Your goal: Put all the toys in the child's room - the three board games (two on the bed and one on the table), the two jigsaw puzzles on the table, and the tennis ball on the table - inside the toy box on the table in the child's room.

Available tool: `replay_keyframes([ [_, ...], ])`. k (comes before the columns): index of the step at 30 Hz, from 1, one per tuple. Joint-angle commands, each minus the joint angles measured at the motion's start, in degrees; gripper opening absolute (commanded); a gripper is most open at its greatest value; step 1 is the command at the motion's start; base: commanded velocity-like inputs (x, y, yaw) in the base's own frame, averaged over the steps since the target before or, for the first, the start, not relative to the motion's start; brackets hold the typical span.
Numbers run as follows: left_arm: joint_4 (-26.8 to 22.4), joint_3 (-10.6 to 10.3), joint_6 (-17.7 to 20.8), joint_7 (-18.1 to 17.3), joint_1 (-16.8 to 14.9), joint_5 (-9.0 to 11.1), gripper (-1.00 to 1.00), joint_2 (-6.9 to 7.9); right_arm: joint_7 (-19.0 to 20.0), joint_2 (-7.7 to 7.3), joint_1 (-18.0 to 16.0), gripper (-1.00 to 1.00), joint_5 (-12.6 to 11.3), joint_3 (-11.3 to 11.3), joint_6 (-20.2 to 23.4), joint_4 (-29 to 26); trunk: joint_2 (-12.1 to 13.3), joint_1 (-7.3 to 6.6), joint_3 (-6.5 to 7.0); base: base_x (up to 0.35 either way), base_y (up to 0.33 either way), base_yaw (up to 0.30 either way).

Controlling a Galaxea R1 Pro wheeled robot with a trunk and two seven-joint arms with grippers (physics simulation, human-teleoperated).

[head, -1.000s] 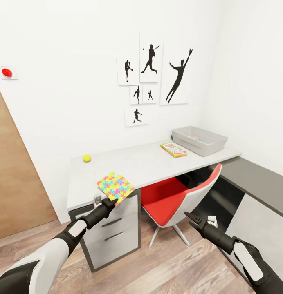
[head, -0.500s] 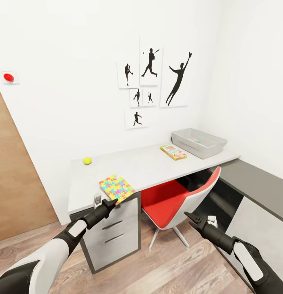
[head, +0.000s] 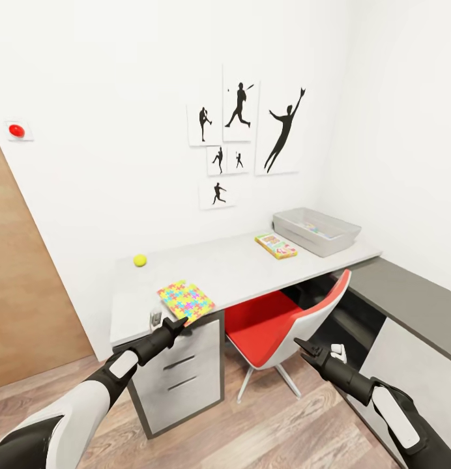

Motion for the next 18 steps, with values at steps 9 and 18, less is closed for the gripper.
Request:
replay_keyframes([
  [9, 0.1, 0.0, 0.5, -0.1, 0.0, 0.3, -1.0, -0.01, 0.0, -0.04, 0.0, 1.0, -0.2, -0.1, 0.4, 0.0, 3.6, -1.98, 1.56, 0.0, 0.0, 0.0],
  [18, 0.0, 0.0, 0.5, -0.2, 0.0, 0.3, -1.0, 0.01, 0.0, -0.06, 0.0, 1.0, -0.2, -0.1, 0.4, 0.0, 7.2, -3.96, 3.18, 0.0, 0.0, 0.0],
])
